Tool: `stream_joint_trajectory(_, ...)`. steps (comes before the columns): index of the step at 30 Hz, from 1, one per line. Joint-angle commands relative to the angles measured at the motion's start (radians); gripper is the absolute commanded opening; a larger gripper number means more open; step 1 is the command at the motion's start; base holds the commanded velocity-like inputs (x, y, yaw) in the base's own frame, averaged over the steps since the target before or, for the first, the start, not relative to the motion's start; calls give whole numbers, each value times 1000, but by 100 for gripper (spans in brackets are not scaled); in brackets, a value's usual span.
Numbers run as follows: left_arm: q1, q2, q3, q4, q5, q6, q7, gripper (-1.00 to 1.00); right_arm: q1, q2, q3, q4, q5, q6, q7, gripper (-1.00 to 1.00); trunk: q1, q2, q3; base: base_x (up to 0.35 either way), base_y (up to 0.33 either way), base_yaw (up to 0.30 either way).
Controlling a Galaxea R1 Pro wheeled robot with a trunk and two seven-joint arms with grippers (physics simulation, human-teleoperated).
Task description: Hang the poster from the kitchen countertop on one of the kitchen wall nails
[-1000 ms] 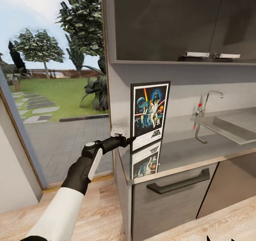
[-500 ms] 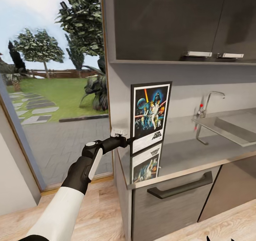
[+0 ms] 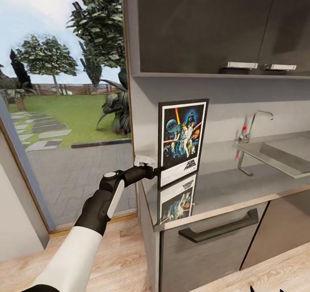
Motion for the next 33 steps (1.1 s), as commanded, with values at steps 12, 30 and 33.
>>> stream_joint_trajectory(12,-1,0,-1,-2,7,8,-1,100,0,0,-3,-1,-1,-1,7,100,0,-1,-1,34,-22,0)
stream_joint_trajectory(30,-1,0,-12,-2,6,8,-1,100,0,0,-3,-1,-1,-1,7,100,0,-1,-1,17,-17,0)
stream_joint_trajectory(33,-1,0,-13,-3,6,8,-1,100,0,0,-3,-1,-1,-1,7,100,0,-1,-1,38,-37,0)
